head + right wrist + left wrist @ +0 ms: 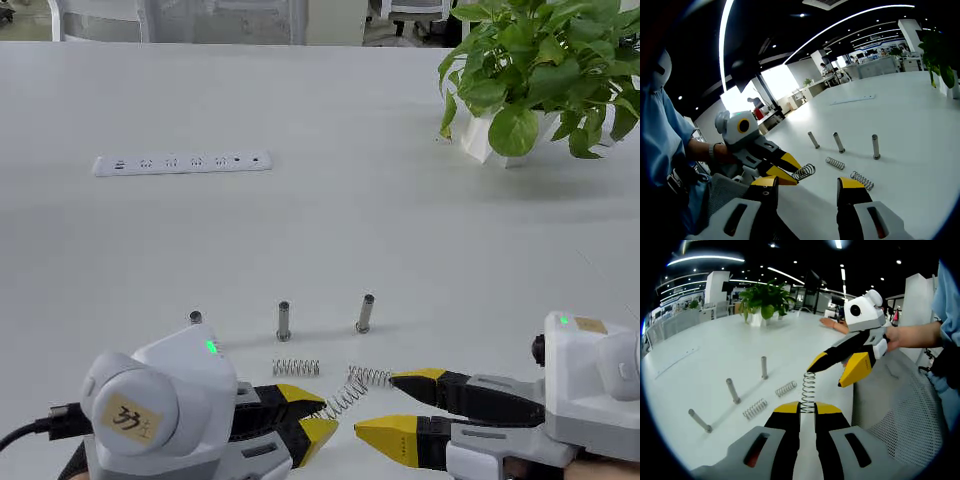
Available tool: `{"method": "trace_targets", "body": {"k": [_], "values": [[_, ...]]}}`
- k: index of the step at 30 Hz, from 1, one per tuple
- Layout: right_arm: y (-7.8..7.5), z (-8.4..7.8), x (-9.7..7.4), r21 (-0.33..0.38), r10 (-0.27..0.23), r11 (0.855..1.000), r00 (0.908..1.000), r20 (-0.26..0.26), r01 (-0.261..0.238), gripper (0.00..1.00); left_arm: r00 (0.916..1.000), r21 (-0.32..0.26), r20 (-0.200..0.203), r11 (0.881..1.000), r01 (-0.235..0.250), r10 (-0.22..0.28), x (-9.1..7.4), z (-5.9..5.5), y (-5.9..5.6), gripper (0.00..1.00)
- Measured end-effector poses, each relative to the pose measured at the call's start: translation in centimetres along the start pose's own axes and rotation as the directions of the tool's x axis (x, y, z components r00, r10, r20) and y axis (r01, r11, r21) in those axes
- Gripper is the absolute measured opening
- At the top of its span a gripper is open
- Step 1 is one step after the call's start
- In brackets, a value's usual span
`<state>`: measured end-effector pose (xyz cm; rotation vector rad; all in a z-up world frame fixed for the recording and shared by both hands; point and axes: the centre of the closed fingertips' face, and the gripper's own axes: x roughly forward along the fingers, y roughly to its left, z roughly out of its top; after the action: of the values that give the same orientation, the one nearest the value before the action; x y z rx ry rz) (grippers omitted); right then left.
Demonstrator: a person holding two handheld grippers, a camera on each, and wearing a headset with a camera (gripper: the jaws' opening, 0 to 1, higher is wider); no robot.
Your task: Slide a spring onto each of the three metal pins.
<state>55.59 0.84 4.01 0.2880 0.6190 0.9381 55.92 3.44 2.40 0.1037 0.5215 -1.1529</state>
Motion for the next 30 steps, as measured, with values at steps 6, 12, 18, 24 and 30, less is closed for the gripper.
{"method": "trace_targets", "body": {"k": [6, 12, 18, 24, 30], "values": [[0.3, 0.5, 0.2, 0.071, 0.035, 0.997, 0.9982, 0.049, -0.038, 0.31, 0.9998, 0.007, 0.009, 1.000, 0.019, -0.019, 0.1, 0.2, -0.6, 0.07], [0.6, 0.7, 0.1, 0.114, 0.057, 0.991, 0.9953, 0.078, -0.066, 0.19, 0.9993, 0.010, 0.016, 0.999, 0.033, -0.033, 0.2, 0.3, -1.0, 0.07], [0.6, 0.6, 0.0, 0.127, 0.064, 0.989, 0.9947, 0.081, -0.074, 0.13, 0.9991, 0.013, 0.020, 0.999, 0.037, -0.037, 0.2, 0.3, -1.1, 0.07], [0.7, 0.7, 0.0, 0.138, 0.068, 0.987, 0.9937, 0.089, -0.080, 0.08, 0.9986, 0.023, 0.021, 0.999, 0.047, -0.048, 0.2, 0.3, -1.3, 0.07], [1.0, 0.8, 0.0, 0.126, 0.065, 0.989, 0.9942, 0.085, -0.076, 0.07, 0.9988, 0.025, 0.018, 0.999, 0.045, -0.045, 0.2, 0.4, -1.4, 0.07]]}}
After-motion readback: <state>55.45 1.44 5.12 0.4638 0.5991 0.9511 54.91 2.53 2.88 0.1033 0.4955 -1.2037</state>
